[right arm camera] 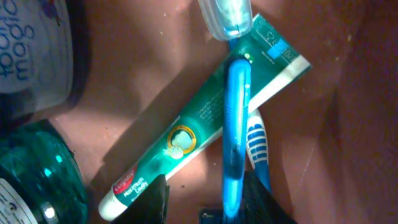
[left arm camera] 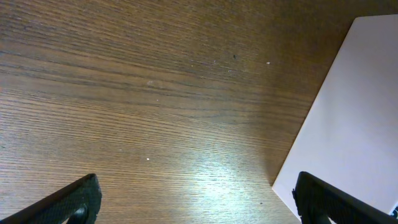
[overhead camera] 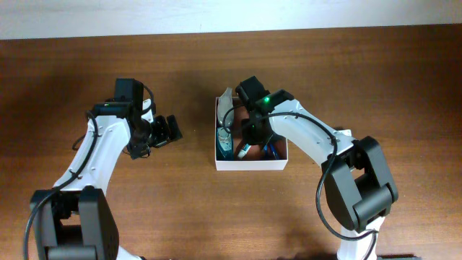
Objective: Pack container
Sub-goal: 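Lower the blue item into the box, open and withdraw right gripper, then move the right gripper down and grasp the white-green 100g sachet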
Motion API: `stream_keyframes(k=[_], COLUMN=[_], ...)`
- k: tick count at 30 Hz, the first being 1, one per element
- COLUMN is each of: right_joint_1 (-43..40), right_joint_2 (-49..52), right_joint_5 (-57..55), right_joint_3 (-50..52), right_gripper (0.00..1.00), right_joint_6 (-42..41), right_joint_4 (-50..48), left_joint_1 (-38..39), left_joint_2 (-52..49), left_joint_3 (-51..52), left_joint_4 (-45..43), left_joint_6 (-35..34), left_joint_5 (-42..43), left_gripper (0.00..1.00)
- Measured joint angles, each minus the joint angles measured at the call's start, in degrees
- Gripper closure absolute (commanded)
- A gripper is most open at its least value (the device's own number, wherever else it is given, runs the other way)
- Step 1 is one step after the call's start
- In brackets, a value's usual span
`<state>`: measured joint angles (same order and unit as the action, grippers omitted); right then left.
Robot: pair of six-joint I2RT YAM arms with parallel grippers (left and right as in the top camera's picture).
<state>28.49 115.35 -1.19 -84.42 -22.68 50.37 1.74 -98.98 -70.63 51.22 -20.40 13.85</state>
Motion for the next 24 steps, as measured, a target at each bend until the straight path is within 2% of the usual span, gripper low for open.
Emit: stream_keyframes(k=[11, 24], right_joint_1=[-2.69, -17.0], right_joint_2=[-6.8, -9.03], right_joint_5=[0.68, 0.81], right_joint_3=[-3.82, -4.31], right_gripper=[0.66, 0.66], right_joint_6=[0.44, 5.4], right_joint_4=[6.1, 16.52], left_joint_1=[0.0, 0.0], left_joint_2=[0.02, 0.0], left_joint_3=[0.0, 0.0], left_joint_4=[0.02, 0.0], left_joint_6=[0.0, 0.0], left_joint_5=[0.0, 0.0], left_gripper=[0.0, 0.01])
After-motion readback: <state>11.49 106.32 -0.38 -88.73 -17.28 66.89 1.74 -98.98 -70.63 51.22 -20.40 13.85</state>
